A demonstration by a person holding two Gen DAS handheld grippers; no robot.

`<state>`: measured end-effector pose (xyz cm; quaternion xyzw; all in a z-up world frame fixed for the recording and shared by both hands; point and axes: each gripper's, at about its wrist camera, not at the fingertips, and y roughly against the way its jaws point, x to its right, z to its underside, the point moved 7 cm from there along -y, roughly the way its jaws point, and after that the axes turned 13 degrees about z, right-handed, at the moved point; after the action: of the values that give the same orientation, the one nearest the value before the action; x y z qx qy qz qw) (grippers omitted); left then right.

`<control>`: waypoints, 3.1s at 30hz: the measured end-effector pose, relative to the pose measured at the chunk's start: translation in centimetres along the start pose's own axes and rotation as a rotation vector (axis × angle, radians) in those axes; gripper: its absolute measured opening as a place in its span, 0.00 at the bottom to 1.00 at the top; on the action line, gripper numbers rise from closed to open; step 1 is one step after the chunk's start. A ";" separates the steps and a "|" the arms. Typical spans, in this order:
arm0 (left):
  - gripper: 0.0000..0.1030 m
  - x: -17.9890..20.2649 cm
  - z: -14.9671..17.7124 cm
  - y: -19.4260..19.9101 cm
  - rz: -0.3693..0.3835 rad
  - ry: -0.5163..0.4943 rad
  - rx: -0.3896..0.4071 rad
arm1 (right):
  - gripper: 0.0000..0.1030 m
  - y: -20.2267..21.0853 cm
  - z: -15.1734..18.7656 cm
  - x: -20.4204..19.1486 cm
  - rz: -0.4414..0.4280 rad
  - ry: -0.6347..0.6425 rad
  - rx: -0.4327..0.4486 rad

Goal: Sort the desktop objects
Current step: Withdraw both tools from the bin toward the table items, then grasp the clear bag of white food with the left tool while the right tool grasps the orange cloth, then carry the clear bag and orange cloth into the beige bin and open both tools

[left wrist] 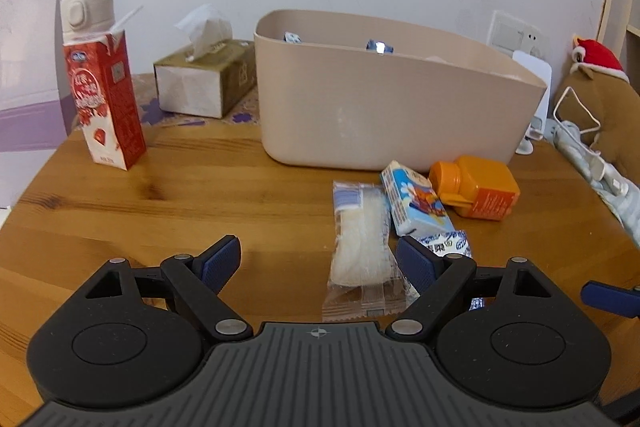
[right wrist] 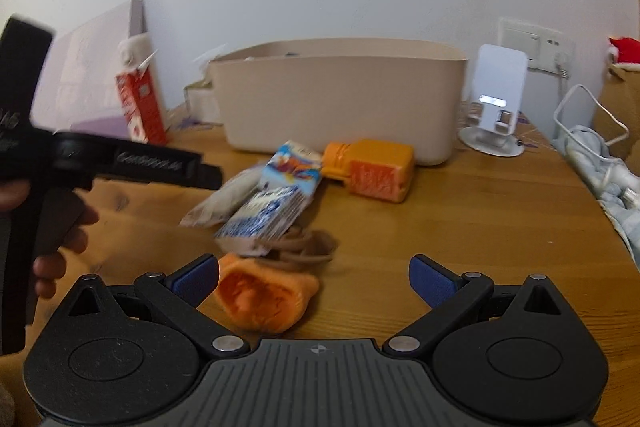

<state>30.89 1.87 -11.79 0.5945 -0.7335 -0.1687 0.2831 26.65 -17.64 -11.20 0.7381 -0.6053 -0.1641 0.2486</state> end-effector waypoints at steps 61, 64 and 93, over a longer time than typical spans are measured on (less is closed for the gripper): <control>0.29 0.5 0.0 5.8 0.034 -0.026 0.049 | 0.10 1.2 -0.6 4.7 0.072 -0.088 0.025; 0.29 0.9 -0.7 6.5 0.037 -0.032 0.072 | 0.10 1.6 -1.5 5.3 0.085 -0.092 0.049; 0.29 5.2 -13.8 5.5 0.003 -0.201 0.247 | 0.11 -0.2 -16.4 10.1 0.061 -0.158 0.239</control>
<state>34.42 -0.66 3.31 0.6037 -0.7742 -0.1357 0.1332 37.82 -24.69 2.78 0.7284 -0.6605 -0.1406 0.1156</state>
